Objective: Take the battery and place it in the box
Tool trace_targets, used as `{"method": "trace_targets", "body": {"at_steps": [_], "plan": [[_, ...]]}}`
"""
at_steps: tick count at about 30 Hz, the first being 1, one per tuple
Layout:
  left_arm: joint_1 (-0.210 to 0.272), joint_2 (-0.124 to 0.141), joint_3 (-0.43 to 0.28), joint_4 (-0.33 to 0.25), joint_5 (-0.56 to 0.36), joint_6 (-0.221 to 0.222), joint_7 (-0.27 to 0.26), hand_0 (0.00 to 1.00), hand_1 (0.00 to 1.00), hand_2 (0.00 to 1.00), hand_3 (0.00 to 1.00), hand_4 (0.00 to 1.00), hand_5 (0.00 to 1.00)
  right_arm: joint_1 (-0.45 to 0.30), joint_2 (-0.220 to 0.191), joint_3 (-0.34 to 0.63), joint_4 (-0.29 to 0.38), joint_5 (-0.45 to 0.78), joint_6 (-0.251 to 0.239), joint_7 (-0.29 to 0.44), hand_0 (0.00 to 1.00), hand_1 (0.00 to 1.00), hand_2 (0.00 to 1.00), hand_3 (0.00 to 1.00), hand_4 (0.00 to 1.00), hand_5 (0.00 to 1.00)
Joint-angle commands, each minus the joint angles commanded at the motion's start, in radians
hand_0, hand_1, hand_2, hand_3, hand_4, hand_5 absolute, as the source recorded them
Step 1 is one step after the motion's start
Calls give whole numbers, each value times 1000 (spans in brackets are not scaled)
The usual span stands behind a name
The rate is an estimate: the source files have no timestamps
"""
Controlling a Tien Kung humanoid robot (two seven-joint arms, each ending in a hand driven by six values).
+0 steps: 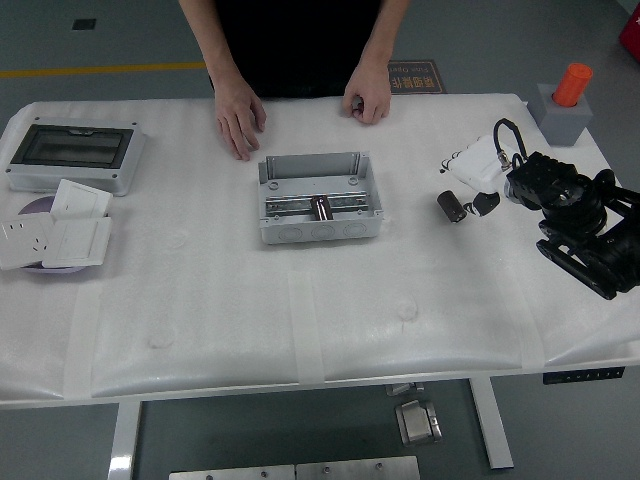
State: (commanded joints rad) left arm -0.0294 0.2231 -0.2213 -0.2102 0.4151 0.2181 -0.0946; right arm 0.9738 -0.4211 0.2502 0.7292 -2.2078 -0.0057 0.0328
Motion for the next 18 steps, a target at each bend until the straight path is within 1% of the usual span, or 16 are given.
{"method": "trace_targets", "body": {"at_steps": [18], "plan": [[-4,-2,-15,-1,16,3,-3,591,632,578,720,686,258,-23,16,4,-2,30,25,3,583,535,827,881,768,264]]}}
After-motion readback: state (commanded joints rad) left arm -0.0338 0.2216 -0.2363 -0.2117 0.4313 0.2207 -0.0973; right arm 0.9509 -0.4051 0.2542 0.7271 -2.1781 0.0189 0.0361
